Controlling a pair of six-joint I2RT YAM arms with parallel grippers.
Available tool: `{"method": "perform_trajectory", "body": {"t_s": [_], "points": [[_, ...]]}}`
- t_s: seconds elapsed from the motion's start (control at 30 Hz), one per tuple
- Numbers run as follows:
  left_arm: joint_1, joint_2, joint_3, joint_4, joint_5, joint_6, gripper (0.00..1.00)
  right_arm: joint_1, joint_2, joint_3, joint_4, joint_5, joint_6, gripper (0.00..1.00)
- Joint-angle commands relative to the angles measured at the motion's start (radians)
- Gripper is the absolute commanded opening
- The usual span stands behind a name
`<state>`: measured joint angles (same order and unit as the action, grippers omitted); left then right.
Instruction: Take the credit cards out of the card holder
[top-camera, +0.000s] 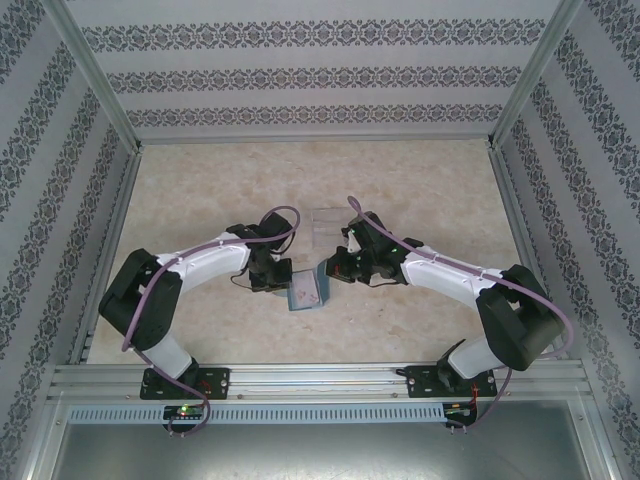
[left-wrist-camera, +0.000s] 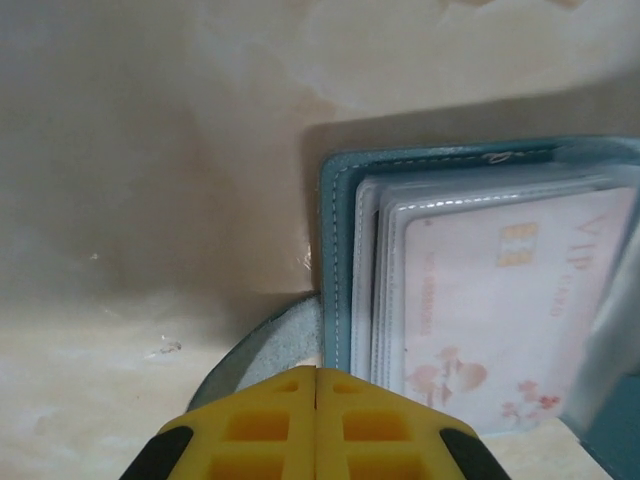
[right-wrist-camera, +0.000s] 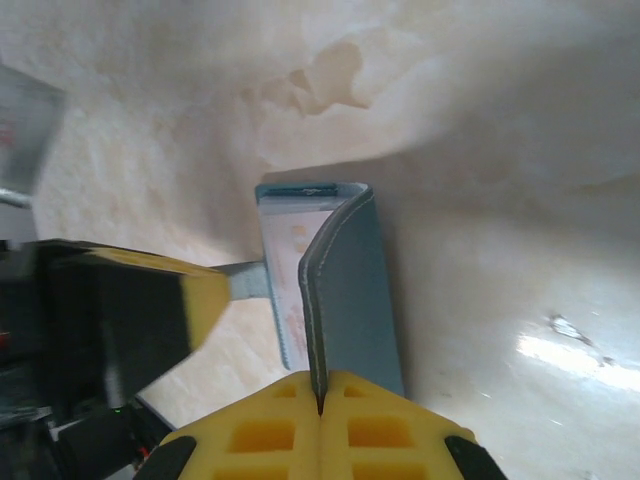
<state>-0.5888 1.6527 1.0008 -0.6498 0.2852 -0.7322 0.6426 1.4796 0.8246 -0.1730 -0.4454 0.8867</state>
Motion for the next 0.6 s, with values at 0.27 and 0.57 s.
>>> {"method": "perform_trajectory", "body": {"t_s": [0.27, 0.57], "points": [[0.013, 0.095, -0.013, -0.034, -0.023, 0.063, 0.04, -0.041, 0.043, -0.046, 0.199, -0.116, 0.066, 0.02], [0.033, 0.1, -0.023, -0.039, -0.025, 0.068, 0.03, -0.097, 0.072, -0.052, 0.044, -0.056, -0.061, 0.03]]}}
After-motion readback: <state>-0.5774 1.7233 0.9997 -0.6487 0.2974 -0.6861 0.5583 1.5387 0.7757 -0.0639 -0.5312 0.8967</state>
